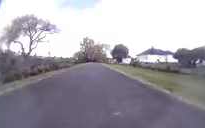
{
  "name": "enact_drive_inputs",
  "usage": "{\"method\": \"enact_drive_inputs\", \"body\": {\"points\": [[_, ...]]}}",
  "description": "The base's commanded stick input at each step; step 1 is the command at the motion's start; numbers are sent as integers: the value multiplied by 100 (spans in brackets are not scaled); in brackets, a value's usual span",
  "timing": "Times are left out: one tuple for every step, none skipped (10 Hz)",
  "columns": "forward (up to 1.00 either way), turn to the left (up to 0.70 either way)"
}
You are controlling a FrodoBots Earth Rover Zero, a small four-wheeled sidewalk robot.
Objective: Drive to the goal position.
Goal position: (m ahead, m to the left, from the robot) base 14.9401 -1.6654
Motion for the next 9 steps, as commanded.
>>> {"method": "enact_drive_inputs", "body": {"points": [[85,0],[85,0],[85,0],[85,0],[85,0],[85,0],[85,0],[85,0],[85,0]]}}
